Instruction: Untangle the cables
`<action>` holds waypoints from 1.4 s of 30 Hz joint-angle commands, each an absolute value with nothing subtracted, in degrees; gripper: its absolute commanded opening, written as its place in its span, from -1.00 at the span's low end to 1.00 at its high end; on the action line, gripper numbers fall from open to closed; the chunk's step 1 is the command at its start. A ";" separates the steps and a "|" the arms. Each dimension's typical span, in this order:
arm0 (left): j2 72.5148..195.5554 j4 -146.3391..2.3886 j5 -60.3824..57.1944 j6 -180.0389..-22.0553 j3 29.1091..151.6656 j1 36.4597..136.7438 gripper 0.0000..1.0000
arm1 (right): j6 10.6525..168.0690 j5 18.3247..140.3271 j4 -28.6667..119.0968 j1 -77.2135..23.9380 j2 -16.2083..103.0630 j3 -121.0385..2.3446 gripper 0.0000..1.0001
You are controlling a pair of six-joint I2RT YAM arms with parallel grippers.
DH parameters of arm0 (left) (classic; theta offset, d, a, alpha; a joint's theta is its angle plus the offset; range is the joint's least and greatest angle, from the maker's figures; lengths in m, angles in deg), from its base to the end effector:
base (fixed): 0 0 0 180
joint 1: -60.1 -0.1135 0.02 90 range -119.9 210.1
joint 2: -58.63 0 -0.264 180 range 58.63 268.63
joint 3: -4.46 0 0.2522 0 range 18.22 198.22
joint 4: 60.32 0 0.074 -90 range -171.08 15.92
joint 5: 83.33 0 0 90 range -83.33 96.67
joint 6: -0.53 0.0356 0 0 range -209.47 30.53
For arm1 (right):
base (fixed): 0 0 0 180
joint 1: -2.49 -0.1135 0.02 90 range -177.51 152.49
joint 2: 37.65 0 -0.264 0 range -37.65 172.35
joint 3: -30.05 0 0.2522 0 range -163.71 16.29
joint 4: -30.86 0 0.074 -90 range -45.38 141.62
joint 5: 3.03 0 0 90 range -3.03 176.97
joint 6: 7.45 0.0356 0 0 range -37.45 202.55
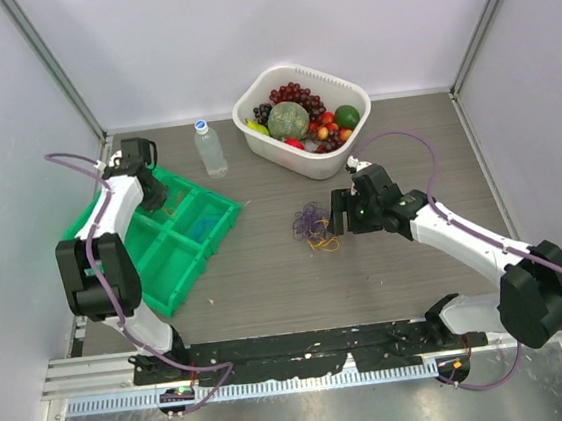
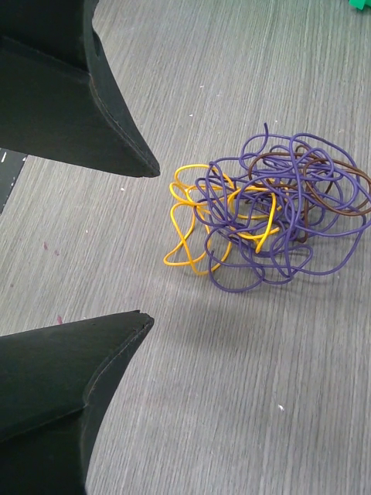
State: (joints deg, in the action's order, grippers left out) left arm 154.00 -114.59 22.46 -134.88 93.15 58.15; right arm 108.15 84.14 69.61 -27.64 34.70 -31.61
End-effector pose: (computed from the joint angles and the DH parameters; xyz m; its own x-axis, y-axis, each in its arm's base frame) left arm 0.3472 0.0215 0.2524 -0.4960 -0.7026 -0.5103 -0.7379 0.6508 -0.1788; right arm 0.2231 0.1315 0.2351 -0.8212 0.0224 -0.5702 -0.1933 0.9293 0.3148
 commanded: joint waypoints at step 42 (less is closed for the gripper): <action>129.73 -99.31 2.54 -140.25 74.92 94.11 -0.09 | 107.85 73.96 67.74 -30.82 60.61 -46.65 -0.16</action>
